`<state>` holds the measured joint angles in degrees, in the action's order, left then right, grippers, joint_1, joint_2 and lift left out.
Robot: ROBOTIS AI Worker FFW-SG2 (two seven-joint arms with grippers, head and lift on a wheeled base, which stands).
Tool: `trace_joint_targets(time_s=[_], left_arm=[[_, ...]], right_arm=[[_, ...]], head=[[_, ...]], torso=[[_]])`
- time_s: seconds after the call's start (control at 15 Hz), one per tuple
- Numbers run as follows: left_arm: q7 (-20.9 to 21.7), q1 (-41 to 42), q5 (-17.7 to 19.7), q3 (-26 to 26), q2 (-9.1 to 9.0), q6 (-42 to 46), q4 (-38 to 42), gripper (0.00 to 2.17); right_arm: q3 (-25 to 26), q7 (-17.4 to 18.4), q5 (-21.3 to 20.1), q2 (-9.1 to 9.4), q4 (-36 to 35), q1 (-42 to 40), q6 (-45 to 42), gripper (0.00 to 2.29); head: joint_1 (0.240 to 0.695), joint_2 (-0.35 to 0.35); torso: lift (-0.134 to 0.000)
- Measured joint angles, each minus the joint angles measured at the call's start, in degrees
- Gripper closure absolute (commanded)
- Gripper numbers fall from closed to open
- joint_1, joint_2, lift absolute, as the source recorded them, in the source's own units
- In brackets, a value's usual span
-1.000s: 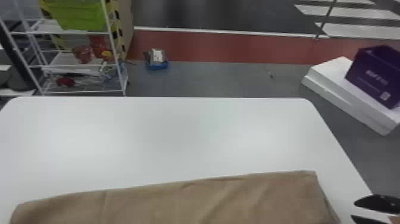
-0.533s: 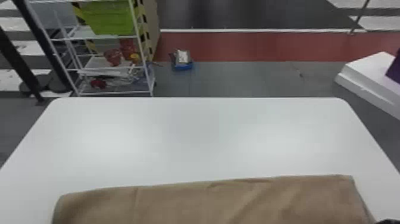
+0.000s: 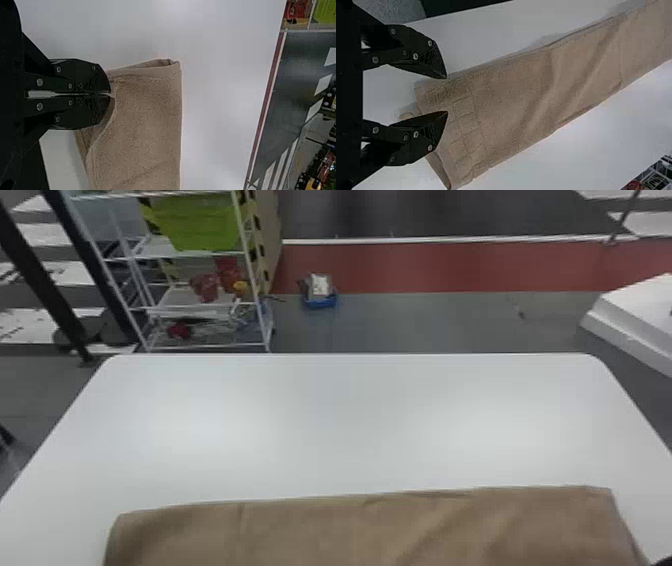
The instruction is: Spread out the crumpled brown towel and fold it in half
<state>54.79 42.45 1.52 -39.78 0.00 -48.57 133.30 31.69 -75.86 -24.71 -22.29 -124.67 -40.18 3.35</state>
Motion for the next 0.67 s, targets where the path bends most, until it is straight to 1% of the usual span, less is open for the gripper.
trace_joint_targets(time_s=[0.2, 0.4, 0.67], left_arm=[[-0.3, 0.0, 0.0, 0.2, 0.0, 0.0, -0.1, 1.1], [-0.4, 0.0, -0.2, 0.6, 0.0, 0.0, -0.1, 1.1], [-0.3, 0.1, -0.5, 0.8, 0.0, 0.0, -0.1, 1.1]], right_arm=[[-0.1, -0.5, -0.8, -1.13, 1.5, 0.0, -0.2, 0.68], [-0.3, -0.3, -1.5, -2.16, 2.9, 0.1, -0.6, 0.68], [-0.5, 0.2, -2.2, -2.71, 4.8, 1.4, -0.7, 0.7]], head=[[0.695, 0.021], [0.695, -0.001], [0.695, -0.031]], torso=[[-0.124], [-0.124], [-0.124]])
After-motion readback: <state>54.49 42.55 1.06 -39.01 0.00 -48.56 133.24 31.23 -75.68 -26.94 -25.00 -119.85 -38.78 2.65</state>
